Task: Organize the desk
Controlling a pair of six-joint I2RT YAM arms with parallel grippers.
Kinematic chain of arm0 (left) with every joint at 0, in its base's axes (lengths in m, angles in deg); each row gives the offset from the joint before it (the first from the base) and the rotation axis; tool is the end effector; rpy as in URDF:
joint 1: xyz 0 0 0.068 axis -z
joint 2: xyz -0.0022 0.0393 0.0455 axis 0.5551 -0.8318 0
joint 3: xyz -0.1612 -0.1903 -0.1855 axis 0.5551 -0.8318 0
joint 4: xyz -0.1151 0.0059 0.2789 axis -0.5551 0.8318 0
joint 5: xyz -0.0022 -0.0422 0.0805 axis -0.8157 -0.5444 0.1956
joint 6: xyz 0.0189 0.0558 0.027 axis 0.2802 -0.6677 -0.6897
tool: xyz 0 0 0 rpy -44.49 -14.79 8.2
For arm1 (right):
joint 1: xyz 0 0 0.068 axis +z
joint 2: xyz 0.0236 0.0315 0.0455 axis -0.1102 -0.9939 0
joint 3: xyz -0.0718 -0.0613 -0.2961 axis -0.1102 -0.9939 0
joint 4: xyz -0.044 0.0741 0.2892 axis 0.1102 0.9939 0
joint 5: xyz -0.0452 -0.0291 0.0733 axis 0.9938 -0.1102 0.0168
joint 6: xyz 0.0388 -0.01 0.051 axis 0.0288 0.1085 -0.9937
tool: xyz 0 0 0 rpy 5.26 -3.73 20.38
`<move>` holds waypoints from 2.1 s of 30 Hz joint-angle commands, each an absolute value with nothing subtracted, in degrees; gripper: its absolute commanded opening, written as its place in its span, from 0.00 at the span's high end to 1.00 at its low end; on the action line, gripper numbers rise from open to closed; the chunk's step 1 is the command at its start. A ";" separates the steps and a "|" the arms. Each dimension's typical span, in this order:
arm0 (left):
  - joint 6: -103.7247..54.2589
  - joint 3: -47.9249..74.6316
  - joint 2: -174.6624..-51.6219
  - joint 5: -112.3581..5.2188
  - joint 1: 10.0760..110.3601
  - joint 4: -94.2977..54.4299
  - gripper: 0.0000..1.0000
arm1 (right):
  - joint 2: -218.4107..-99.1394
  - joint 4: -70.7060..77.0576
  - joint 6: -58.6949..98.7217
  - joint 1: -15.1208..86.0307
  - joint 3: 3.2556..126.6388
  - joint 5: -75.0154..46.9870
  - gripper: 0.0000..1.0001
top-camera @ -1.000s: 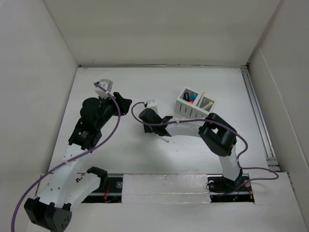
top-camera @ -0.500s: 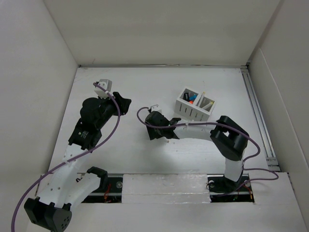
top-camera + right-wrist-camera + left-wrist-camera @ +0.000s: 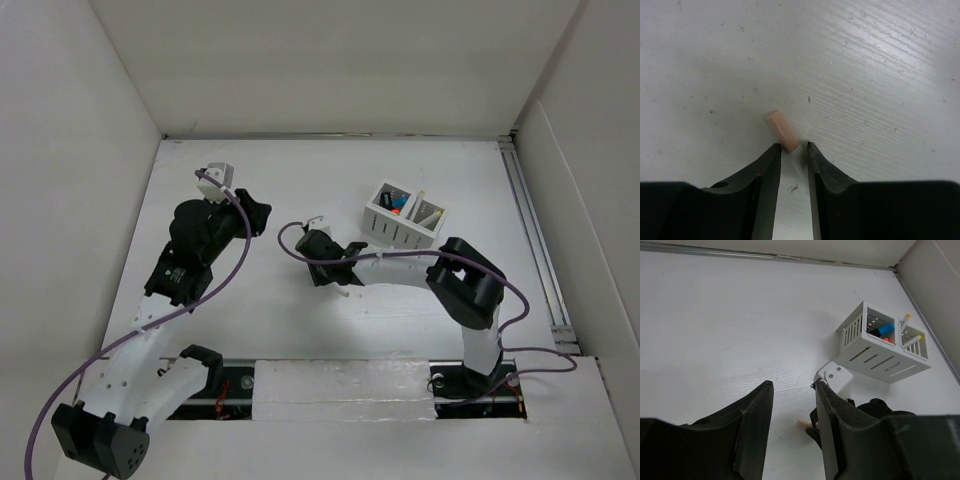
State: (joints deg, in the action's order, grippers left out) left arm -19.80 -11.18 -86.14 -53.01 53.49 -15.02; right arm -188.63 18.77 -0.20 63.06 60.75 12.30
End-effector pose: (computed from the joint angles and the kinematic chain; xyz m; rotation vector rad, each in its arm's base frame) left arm 0.2151 -0.0846 0.3886 0.1524 1.6591 -0.5928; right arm 0.2644 0.3733 0.1592 -0.5137 2.4273 0.2073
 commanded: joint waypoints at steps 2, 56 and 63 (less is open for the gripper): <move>-20.32 -9.42 -86.25 -53.83 53.58 -17.48 0.65 | -190.55 20.69 -0.15 63.46 60.07 11.82 0.71; -20.67 -8.98 -90.21 -53.48 53.58 -18.09 0.65 | -158.03 -2.52 -6.48 32.87 43.37 45.48 0.60; -20.76 -8.98 -89.68 -54.18 53.58 -18.27 0.61 | -150.39 -0.76 -4.38 38.23 43.19 44.52 0.39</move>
State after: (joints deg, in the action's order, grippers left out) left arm -19.97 -11.16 -91.12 -53.17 53.49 -15.87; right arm -155.23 -0.14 -5.71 36.63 42.83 43.76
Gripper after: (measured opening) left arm 0.379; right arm 0.602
